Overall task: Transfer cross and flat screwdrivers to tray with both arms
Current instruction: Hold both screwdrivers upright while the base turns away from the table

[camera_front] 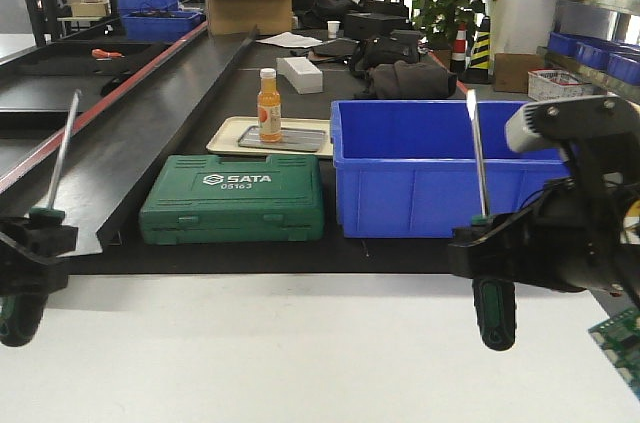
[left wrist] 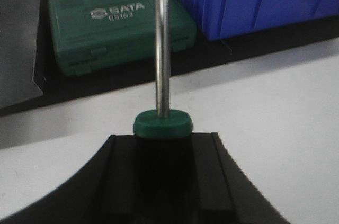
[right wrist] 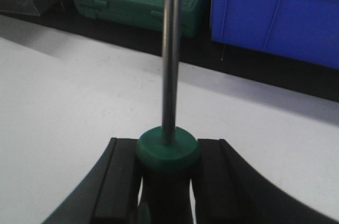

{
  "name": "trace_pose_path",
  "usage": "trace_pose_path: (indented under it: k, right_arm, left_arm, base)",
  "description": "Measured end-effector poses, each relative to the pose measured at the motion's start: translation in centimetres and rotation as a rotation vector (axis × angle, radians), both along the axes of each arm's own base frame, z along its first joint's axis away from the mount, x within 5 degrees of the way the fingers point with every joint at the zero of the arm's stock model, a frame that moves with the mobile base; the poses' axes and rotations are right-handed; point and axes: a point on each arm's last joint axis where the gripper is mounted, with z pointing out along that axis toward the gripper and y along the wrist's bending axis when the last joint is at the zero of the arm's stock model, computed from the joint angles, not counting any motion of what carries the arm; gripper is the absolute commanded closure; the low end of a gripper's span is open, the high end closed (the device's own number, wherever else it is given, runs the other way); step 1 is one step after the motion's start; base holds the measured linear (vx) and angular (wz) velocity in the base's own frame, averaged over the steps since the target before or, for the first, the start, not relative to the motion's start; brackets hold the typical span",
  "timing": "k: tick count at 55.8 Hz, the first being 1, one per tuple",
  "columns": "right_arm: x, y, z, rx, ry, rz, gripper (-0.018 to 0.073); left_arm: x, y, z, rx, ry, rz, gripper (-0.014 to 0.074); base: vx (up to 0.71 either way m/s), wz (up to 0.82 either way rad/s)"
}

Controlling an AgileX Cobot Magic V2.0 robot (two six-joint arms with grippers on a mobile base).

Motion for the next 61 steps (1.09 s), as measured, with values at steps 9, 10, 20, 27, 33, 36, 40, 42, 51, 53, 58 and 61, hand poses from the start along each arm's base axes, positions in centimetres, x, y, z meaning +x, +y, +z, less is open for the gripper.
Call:
trace_pose_path:
  k: [9,10,20,27,33,36,40,42,51,53,58,61]
  right_arm:
    - [-0.9,-0.4,0.9,0.011,-0.034,-0.001,0.0567]
    - [-0.9,-0.4,0.9,0.010,-0.033,-0.001,0.0567]
    - [-0.9,-0.4,0.7,0.005,-0.022,-0.001,0.0567]
    - [-0.9,-0.4,0.6,0.003,-0.017,-0.001,0.0567]
    - [-0.9,-0.4,0.6,0.002,-0.014,-0.001,0.0567]
    - [-0.9,-0.4,0.6,0.003,-0.013,-0.001,0.0567]
    - [-0.9,-0.4,0.6,0.003,-0.013,-0.001,0.0567]
    - [-0.9,-0.4,0.6,0.003,-0.013,-0.001,0.0567]
    - [-0.9,-0.4,0.6,0.003,-0.013,-0.001,0.0567]
    - [-0.9,-0.4,0.6,0.003,-0.013,-0.001,0.0567]
    - [-0.9,-0.4,0.6,0.003,-0.013,-0.001,0.0567]
    - [-0.9,-0.4,0.6,0.003,-0.013,-0.001,0.0567]
  left_arm:
    - [-1.4,0.3,1.3,-0.010,-0.055,0.000,0.0596]
    - [-1.5,0.3,1.3,-0.010,-0.057,0.000,0.0596]
    - [-1.6,0.2,1.1,-0.007,-0.041,-0.005,0.0596]
    - [-1.7,0.2,1.0,-0.005,-0.030,-0.008,0.0596]
    - [-1.7,0.2,1.0,-0.005,-0.029,-0.009,0.0596]
    - [-1.7,0.2,1.0,-0.005,-0.029,-0.009,0.0596]
    - [-1.7,0.2,1.0,-0.005,-0.029,-0.009,0.0596]
    - [-1.7,0.2,1.0,-0.005,-0.029,-0.009,0.0596]
    - [-1.7,0.2,1.0,-0.005,-0.029,-0.009,0.0596]
    - [-1.7,0.2,1.0,-0.005,-0.029,-0.009,0.0596]
    - [-1.7,0.2,1.0,-0.005,-0.029,-0.009,0.0596]
    - [-1.7,0.2,1.0,-0.005,-0.029,-0.009,0.0596]
  base:
    - [0.00,0.00]
    - [0.00,0.00]
    - [0.00,0.00]
    - [0.00,0.00]
    - [0.00,0.00]
    - [0.00,0.00]
    - [0.00,0.00]
    - [0.00,0.00]
    - [0.00,0.00]
    - [0.00,0.00]
    - [0.00,0.00]
    - [-0.01,0.03]
